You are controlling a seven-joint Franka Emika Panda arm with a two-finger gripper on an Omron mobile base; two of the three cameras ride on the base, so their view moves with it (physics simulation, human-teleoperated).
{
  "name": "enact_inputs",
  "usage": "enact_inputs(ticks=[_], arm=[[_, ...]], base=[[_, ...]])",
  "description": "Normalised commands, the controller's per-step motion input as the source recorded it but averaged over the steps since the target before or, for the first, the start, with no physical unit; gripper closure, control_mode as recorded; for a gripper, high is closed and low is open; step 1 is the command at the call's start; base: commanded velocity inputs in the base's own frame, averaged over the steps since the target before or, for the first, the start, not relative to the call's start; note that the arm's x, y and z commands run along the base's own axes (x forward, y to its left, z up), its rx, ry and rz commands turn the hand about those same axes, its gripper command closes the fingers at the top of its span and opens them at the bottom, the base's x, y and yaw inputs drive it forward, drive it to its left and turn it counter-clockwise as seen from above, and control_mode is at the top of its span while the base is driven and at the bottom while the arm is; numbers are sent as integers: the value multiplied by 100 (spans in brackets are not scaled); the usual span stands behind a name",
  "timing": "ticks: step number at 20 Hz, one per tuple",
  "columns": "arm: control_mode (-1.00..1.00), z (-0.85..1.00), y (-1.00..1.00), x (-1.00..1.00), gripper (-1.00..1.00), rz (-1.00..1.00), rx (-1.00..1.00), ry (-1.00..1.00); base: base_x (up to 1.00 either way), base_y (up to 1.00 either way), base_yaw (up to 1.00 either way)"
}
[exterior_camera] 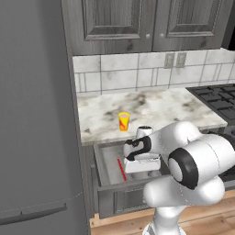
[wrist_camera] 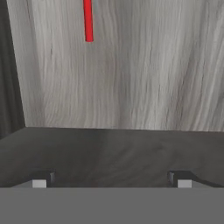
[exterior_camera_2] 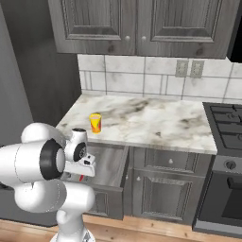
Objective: Pick up the straw from the right drawer and put it inside the smoothie cup.
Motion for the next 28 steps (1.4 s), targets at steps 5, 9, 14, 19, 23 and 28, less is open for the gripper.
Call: enact_inputs(ticks=[5, 9, 14, 19, 23, 28], arm=[[-100, 0, 7, 30, -100, 0, 0, -1], [-100, 0, 9, 28, -100, 0, 0, -2], [-100, 0, 10, 19, -100, 0, 0, -5], [-100, -7, 5, 8, -100, 0, 0, -7], [-100, -17, 0, 2, -100, 0, 0, -8], [-100, -24, 0, 0, -100, 0, 0, -9]], base=[[0, 0, 0], [0, 0, 0], [0, 0, 0], [0, 0, 0], [0, 0, 0], [0, 0, 0]])
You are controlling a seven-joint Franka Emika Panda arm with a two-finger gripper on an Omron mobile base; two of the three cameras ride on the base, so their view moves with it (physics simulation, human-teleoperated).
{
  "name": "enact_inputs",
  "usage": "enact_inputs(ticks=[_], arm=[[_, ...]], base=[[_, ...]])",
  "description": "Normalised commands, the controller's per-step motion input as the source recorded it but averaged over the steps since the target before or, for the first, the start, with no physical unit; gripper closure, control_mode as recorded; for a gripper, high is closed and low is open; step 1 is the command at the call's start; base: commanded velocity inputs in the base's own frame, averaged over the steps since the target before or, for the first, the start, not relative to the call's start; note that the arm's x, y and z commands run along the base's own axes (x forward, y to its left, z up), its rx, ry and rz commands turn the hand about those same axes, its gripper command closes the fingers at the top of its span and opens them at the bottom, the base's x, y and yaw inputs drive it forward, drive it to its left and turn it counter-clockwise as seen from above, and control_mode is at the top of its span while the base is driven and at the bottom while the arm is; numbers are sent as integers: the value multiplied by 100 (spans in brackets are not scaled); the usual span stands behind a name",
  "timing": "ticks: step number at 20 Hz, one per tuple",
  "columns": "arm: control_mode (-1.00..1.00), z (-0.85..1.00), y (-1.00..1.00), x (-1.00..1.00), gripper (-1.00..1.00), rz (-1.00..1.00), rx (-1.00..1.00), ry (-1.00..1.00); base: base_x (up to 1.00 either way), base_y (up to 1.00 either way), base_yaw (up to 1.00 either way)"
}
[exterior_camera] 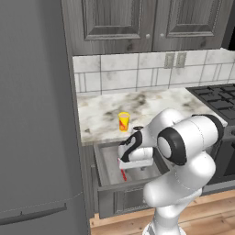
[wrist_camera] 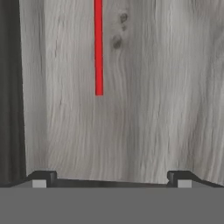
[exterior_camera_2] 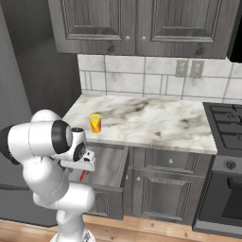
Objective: Pick up the straw from the right drawer and put it inside the smoothie cup.
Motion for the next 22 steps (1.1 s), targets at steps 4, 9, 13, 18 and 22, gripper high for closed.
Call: enact_inputs(ticks=[4, 9, 13, 18, 22], arm=[[-100, -25, 0, 1, -100, 0, 0, -9], [-100, -23, 1, 5, -100, 0, 0, -8], [-100, -15, 4, 9, -100, 0, 0, -5], [-100, -8, 8, 15, -100, 0, 0, -2], [-100, -3, 3, 20, -100, 0, 0, 0]], base=[[0, 0, 0], [0, 0, 0], [0, 0, 0], [0, 0, 0], [0, 0, 0]])
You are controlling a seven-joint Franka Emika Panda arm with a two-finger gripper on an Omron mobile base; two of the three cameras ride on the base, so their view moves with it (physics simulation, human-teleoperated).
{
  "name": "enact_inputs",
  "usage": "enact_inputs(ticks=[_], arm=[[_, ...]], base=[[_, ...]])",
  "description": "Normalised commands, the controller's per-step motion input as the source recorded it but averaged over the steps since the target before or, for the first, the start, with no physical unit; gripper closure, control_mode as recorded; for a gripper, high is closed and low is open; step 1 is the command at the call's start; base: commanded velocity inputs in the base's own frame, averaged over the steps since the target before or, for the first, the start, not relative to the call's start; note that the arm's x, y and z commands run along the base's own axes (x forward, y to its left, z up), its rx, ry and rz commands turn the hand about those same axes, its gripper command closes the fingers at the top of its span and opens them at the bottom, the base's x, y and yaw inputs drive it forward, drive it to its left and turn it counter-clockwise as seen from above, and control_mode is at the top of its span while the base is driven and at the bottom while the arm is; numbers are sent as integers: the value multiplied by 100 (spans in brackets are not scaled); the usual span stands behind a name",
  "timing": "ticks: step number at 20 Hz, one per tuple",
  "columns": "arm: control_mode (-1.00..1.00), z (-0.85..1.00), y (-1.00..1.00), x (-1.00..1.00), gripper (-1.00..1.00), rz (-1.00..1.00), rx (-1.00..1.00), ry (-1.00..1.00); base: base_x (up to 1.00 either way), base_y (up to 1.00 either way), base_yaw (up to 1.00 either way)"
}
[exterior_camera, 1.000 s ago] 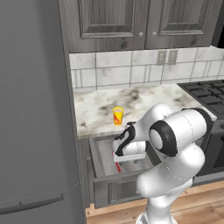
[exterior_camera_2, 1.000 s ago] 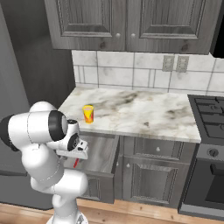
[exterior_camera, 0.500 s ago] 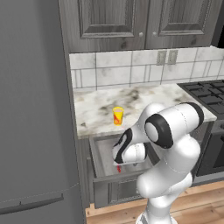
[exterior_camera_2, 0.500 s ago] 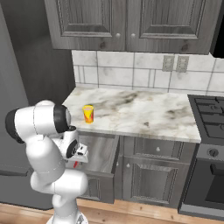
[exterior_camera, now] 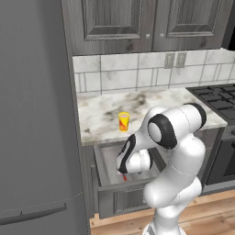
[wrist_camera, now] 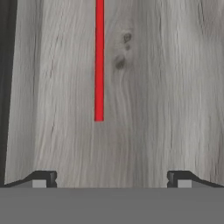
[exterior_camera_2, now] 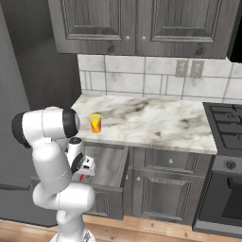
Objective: Pick up the straw from the right drawer and put it inside the smoothie cup.
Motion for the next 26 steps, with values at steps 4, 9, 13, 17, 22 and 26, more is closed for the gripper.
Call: enact_inputs(ticks=[4, 9, 13, 17, 22, 26], arm=[[-100, -1, 0, 21, -100, 0, 0, 0], [-100, -4, 0, 20, -100, 0, 0, 0], [-100, -8, 0, 16, -100, 0, 0, 0], [-100, -11, 0, 12, -100, 0, 0, 0], [-100, -14, 0, 12, -100, 0, 0, 0], [-100, -15, 0, 13, -100, 0, 0, 0]], base=[[0, 0, 0], [0, 0, 0], [0, 0, 0], [0, 0, 0], [0, 0, 0], [0, 0, 0]])
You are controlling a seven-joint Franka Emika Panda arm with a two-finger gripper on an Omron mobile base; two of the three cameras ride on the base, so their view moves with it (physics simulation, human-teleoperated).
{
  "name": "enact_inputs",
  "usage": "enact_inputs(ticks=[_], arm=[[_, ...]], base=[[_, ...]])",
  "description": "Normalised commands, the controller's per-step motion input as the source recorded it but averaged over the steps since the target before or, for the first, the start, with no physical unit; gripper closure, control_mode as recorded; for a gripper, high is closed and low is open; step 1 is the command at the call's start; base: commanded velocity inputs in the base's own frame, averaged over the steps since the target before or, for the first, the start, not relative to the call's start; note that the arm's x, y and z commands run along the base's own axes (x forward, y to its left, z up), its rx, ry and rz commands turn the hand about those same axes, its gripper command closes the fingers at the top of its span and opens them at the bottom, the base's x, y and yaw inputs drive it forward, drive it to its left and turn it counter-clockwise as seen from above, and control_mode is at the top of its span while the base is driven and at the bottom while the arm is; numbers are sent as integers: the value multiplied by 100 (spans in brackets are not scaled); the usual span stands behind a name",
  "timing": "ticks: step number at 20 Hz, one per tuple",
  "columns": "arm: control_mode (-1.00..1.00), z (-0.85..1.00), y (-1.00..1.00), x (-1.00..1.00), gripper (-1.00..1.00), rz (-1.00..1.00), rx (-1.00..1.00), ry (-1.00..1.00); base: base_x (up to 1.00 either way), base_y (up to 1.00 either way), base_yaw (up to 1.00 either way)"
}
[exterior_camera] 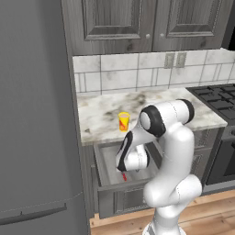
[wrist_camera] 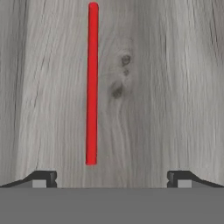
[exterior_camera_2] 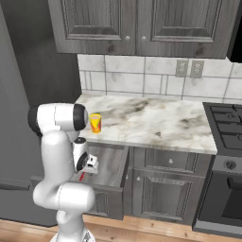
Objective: Pick up the straw from the right drawer and put it inside the smoothie cup.
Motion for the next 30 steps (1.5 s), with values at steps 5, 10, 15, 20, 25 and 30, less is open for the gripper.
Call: enact_inputs(ticks=[5, 10, 15, 20, 25, 30], arm=[[-100, -15, 0, 14, -100, 0, 0, 0], [-100, -15, 0, 12, -100, 0, 0, 0], [-100, -12, 0, 10, -100, 0, 0, 0], [-100, -10, 4, 8, -100, 0, 0, 0], [-100, -9, 6, 7, -100, 0, 0, 0], [-100, -7, 5, 8, -100, 0, 0, 0]], base=[[0, 0, 0], [0, 0, 0], [0, 0, 0], [0, 0, 0], [0, 0, 0], [0, 0, 0]])
